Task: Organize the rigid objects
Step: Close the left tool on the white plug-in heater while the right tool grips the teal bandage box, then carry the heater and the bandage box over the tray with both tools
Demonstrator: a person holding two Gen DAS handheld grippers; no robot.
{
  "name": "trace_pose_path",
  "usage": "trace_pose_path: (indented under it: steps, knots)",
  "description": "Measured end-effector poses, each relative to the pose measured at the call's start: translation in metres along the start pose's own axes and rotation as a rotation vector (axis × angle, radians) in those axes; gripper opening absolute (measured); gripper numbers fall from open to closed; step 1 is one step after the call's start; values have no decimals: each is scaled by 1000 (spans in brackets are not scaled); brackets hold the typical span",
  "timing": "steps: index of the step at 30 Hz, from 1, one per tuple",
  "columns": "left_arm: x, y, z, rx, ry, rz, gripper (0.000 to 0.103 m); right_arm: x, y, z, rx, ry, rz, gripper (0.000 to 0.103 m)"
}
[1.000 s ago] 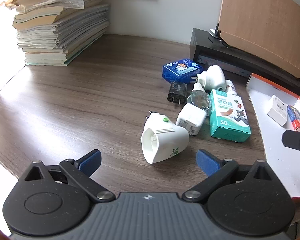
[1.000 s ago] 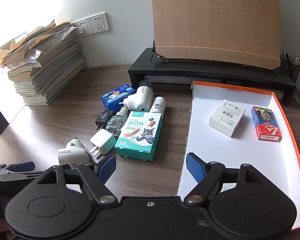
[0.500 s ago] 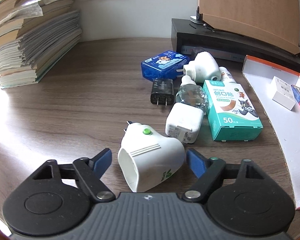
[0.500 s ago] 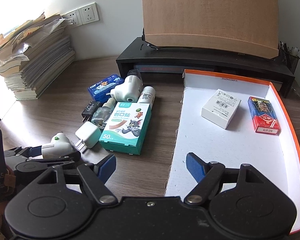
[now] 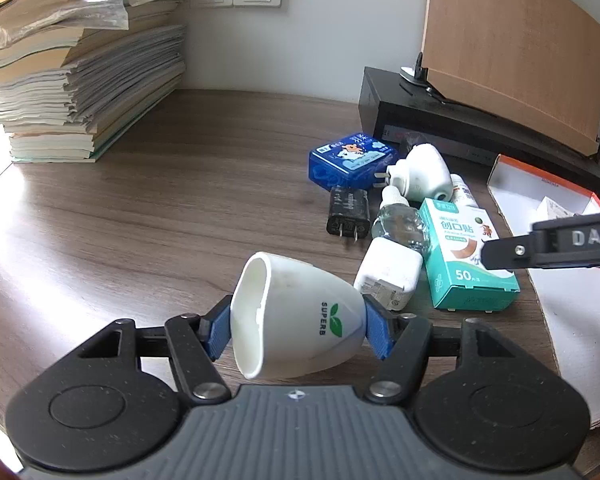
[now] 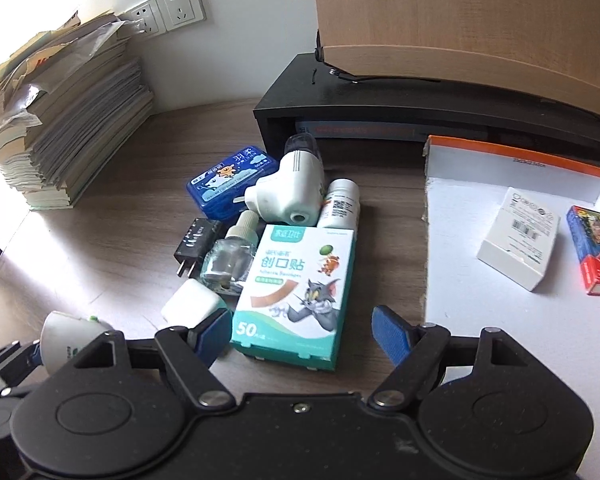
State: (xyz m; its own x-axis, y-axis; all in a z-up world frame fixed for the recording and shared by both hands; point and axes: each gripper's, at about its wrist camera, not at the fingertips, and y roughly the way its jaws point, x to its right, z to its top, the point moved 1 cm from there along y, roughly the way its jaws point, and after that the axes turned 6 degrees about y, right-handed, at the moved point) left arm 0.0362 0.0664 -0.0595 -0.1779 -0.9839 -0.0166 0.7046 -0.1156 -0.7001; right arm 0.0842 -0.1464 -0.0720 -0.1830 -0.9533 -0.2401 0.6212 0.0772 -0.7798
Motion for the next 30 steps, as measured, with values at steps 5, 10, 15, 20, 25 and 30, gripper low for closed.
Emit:
trace_pose_path:
  steps: [5, 10, 15, 20, 25, 30]
  knots:
    - [-6, -10, 5, 21, -15, -3, 67, -16, 30, 11, -52, -3, -47, 91]
    - [-11, -13, 10, 33, -46, -2, 67, -18, 50, 10, -89, -11, -101, 89]
    - [-7, -15, 17, 44, -51, -11, 67, -17, 45, 8, -52, -42, -117, 84]
    - [6, -20, 28, 68, -32, -28, 67, -6, 12, 5, 17, -25, -113, 84]
    - [26, -24, 39, 92, -14, -72, 67, 8, -29, 2, 85, 0, -117, 84]
    - [57, -31, 50, 118, 24, -128, 67, 36, -65, -2, 136, 41, -149, 84]
